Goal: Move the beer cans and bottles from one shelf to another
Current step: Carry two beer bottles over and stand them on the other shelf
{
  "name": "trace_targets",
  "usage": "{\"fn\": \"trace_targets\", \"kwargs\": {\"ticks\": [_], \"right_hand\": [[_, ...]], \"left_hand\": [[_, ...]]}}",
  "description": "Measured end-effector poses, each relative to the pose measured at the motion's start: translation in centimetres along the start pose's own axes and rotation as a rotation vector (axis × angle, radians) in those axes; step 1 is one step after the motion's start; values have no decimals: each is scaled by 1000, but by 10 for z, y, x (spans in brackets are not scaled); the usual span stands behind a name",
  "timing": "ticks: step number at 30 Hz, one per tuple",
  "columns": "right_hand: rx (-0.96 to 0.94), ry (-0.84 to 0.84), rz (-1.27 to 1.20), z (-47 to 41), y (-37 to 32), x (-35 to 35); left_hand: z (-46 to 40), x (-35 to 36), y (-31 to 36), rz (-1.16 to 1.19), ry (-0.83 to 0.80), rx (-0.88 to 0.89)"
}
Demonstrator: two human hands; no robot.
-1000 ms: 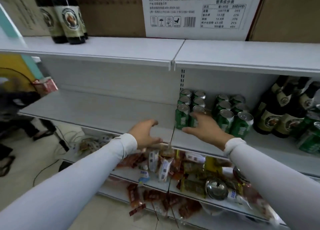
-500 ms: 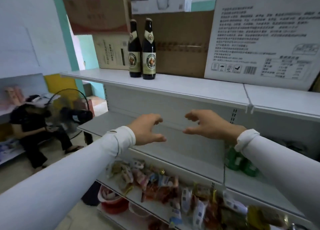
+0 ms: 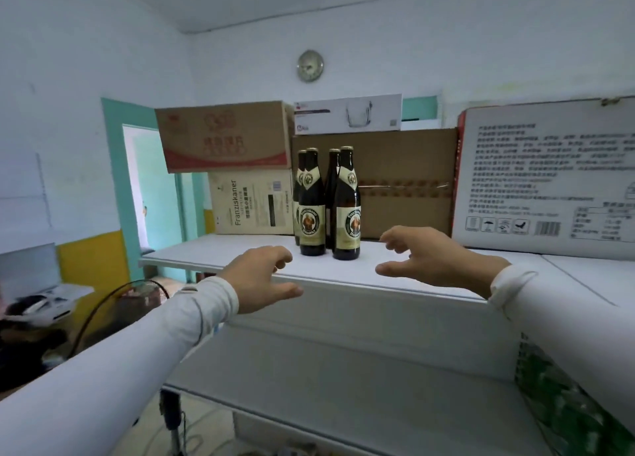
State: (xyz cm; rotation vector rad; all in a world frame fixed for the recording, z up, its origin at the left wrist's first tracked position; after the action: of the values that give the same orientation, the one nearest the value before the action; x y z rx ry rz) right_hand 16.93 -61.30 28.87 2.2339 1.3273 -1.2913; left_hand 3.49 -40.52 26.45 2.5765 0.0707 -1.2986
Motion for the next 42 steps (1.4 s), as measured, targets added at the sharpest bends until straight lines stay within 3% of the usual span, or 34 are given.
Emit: {"fn": "trace_targets", "kwargs": {"ticks": [14, 29, 36, 42], "right_hand": [[122, 123, -96, -135, 53, 43], [248, 104, -507, -185, 51, 89], [387, 230, -428, -176, 30, 85], [490, 362, -228, -146, 14, 64]], "left_hand": [[-158, 30, -56, 3, 56, 10], [-250, 71, -65, 413, 91, -16], [-250, 79, -74, 540, 127, -17], [-240, 69, -69, 682, 149, 137]]}}
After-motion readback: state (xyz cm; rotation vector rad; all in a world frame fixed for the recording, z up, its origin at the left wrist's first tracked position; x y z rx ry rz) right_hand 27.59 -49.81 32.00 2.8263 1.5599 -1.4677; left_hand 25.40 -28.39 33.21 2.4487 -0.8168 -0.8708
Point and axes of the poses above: each hand's wrist, its own z-axis away from the middle knuckle, its own x-axis out of the palm, y = z × x, the point moved 7 cm from there along -z, towards the middle knuckle, and after that the axes turned 14 degrees about y, right-handed, at the moved point
